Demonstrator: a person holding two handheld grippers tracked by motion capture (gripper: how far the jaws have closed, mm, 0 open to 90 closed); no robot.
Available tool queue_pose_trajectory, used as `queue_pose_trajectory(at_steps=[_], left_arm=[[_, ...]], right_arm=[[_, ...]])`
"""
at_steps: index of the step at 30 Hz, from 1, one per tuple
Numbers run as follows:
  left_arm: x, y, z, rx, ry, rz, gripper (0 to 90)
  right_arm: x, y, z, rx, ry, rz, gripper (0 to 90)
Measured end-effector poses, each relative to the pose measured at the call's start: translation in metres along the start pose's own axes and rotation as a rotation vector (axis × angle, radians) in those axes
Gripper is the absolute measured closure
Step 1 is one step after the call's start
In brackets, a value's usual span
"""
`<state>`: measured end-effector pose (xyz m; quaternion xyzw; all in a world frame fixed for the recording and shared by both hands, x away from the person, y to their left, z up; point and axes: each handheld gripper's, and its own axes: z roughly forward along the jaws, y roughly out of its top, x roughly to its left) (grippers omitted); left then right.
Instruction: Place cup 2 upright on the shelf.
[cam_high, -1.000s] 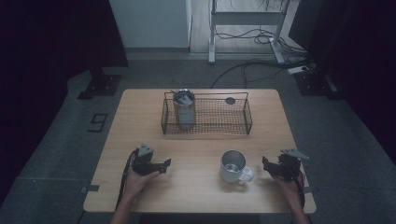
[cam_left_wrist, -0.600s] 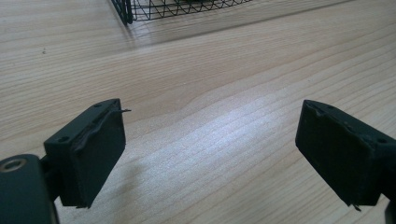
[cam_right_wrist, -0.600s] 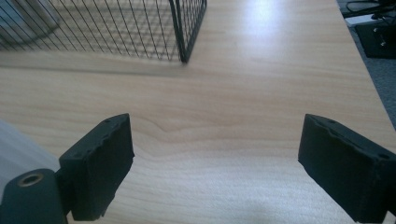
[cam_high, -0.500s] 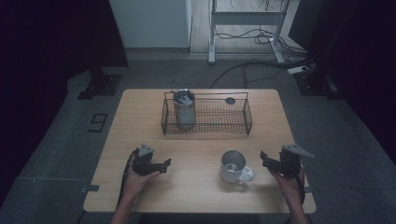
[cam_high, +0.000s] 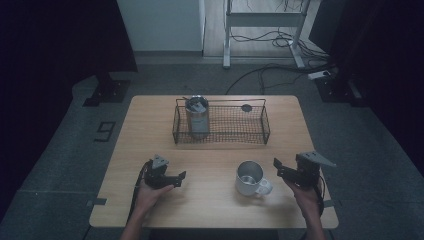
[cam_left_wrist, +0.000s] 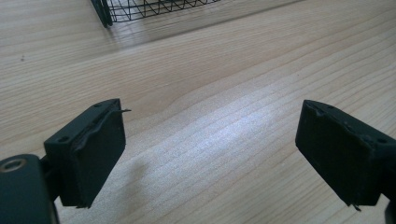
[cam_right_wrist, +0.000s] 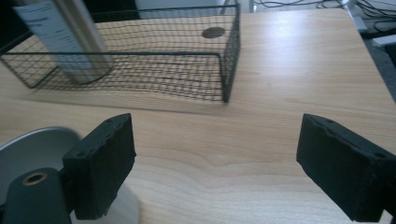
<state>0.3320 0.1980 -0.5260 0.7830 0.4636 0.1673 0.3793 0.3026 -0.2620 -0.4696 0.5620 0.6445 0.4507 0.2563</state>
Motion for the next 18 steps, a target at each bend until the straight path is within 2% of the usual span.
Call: queue_pose_trajectory(at_steps=[16, 18], left_arm=[[-0.004, -0.002, 0.005, 0.022, 0.007, 0.017, 8.7], [-0.005, -0.002, 0.005, 0.026, -0.008, 0.007, 8.8]], right_arm=[[0.029, -0.003, -0.015, -0.015, 0.093, -0.058, 11.4], [0.033, -0.004, -0.015, -0.014, 0.105, -0.067, 11.4]])
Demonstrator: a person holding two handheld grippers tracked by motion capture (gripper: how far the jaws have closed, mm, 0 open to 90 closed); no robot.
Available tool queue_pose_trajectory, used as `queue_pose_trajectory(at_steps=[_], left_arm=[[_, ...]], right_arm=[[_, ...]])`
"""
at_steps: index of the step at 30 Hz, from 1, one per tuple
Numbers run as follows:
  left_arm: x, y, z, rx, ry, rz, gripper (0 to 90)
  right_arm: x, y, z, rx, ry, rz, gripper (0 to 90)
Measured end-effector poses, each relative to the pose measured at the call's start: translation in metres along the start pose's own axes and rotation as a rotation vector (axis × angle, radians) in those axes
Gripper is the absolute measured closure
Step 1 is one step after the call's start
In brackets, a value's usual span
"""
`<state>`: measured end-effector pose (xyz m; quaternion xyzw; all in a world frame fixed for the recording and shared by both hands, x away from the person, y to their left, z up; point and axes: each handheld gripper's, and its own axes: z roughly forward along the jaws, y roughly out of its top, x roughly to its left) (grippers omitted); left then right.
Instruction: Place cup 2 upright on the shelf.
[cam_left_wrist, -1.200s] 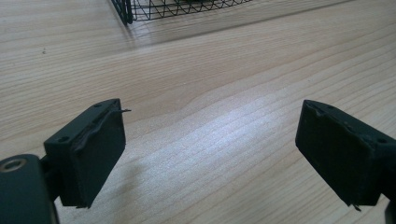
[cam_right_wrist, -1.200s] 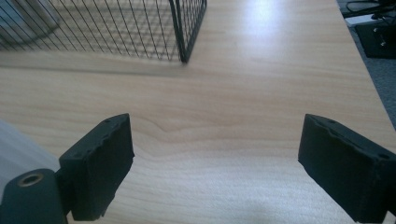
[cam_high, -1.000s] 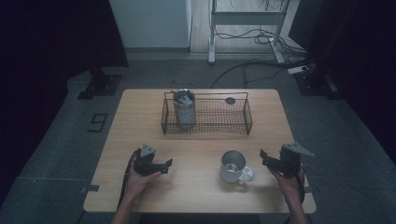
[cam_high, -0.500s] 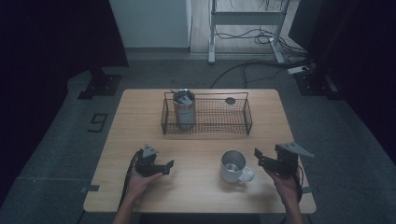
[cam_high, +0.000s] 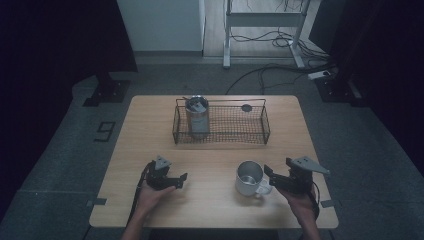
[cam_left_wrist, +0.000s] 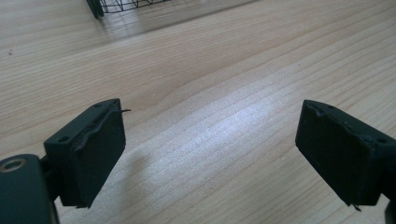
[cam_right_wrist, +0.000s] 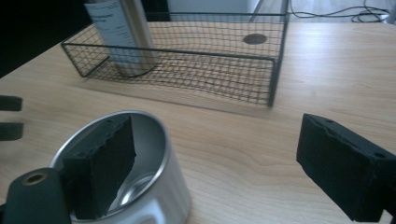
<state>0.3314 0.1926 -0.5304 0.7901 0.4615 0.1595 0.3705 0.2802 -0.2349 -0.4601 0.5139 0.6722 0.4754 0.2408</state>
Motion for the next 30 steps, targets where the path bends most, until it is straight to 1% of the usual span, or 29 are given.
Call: queue_pose_trajectory(at_steps=[1, 2, 5, 13, 18, 24, 30], left_arm=[[0.000, 0.000, 0.000, -0.002, -0.023, -0.010, 8.8], [0.000, 0.000, 0.000, -0.005, -0.036, -0.014, 8.8], [-0.002, 0.000, 0.000, -0.001, -0.030, -0.004, 8.8], [-0.002, 0.000, 0.000, 0.001, -0.019, -0.001, 8.8], [-0.002, -0.001, 0.002, 0.009, -0.020, 0.001, 8.8], [-0.005, -0.002, 0.005, 0.025, -0.025, 0.011, 8.8], [-0.006, -0.003, 0.007, 0.037, -0.029, 0.013, 8.8]], right_arm=[[0.002, 0.000, 0.000, 0.001, 0.008, -0.002, 11.4], [0.004, 0.000, 0.000, -0.001, 0.016, -0.005, 11.4], [0.009, 0.000, 0.000, 0.001, 0.033, -0.014, 11.3], [0.025, -0.001, 0.001, 0.017, 0.089, -0.041, 10.3], [0.033, -0.002, 0.004, 0.035, 0.113, -0.061, 8.3], [0.040, -0.005, 0.009, 0.056, 0.128, -0.076, 5.9], [0.046, -0.009, 0.017, 0.084, 0.128, -0.094, 0.9]])
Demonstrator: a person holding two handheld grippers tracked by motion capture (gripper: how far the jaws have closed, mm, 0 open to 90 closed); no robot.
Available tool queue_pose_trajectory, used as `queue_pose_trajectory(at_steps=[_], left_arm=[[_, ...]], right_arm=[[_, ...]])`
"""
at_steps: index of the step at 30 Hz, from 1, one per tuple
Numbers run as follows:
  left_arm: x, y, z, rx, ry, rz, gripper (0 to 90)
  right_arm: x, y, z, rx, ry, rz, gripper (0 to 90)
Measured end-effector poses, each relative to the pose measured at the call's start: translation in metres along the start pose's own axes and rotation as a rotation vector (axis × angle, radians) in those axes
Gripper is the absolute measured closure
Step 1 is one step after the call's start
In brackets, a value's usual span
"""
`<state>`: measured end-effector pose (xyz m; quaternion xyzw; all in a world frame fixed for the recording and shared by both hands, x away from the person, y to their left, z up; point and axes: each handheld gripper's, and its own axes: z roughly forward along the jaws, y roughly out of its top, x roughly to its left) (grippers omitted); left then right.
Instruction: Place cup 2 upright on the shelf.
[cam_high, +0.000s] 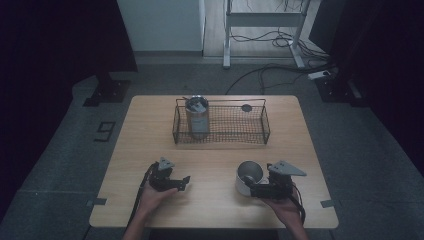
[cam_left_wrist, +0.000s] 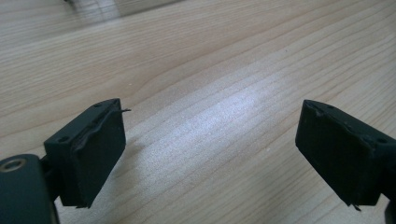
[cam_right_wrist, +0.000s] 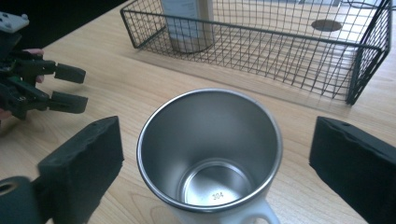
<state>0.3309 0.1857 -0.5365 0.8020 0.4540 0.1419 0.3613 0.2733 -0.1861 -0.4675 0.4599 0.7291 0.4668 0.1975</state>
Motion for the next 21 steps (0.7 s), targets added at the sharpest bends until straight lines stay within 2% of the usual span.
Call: queue_pose_trajectory(at_steps=[10, 21], left_arm=[[-0.003, -0.001, 0.003, 0.015, -0.007, 0.004, 8.8], [-0.003, -0.001, 0.004, 0.025, -0.009, 0.003, 8.8]], right_arm=[[0.005, -0.003, 0.008, 0.029, 0.004, -0.021, 0.0], [0.008, -0.008, 0.020, 0.063, -0.020, -0.037, 0.0]])
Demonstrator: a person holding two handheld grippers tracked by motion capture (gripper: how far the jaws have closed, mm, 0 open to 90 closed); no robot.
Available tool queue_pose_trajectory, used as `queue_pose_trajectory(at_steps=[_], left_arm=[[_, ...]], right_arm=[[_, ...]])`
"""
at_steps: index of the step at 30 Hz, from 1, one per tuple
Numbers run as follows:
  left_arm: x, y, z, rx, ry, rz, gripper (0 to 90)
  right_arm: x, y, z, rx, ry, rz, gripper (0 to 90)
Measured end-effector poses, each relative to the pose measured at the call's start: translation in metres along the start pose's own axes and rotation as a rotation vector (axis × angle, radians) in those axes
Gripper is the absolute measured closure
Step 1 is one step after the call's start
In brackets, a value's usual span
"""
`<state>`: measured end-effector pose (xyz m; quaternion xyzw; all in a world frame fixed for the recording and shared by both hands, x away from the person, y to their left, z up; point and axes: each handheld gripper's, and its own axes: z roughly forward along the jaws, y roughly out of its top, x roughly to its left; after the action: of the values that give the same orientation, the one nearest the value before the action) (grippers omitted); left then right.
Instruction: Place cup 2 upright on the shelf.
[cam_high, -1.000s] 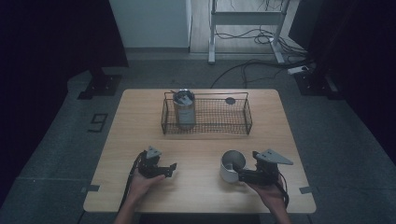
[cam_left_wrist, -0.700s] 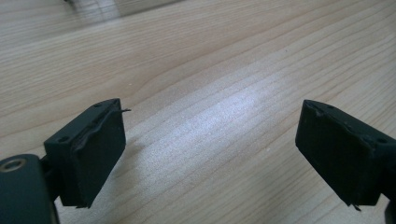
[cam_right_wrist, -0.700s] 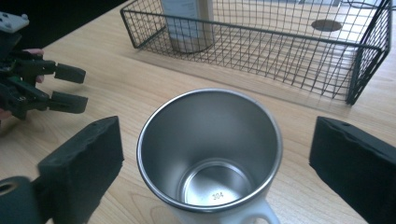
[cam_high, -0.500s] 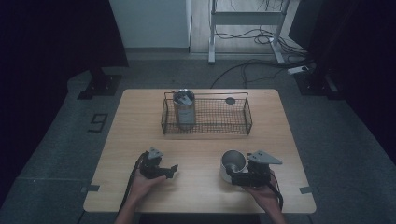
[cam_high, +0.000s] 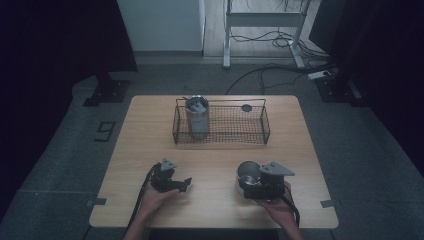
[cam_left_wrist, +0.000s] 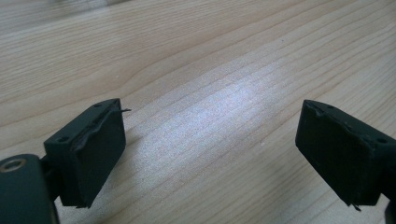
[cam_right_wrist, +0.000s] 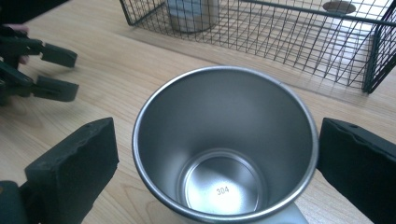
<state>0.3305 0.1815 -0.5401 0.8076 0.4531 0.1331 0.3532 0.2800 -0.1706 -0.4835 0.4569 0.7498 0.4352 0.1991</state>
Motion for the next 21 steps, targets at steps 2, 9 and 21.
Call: queue_pose_trajectory(at_steps=[2, 9, 21], left_arm=[[0.000, 0.000, 0.000, -0.001, 0.001, 0.000, 8.7], [0.000, 0.000, 0.000, 0.002, 0.003, 0.002, 8.8], [0.000, 0.000, 0.000, 0.003, 0.006, 0.005, 8.8]], right_arm=[[0.001, -0.001, 0.003, 0.008, -0.003, -0.006, 0.0], [0.000, -0.004, 0.009, 0.032, -0.006, -0.009, 0.0], [-0.004, -0.010, 0.018, 0.068, -0.006, -0.023, 6.0]])
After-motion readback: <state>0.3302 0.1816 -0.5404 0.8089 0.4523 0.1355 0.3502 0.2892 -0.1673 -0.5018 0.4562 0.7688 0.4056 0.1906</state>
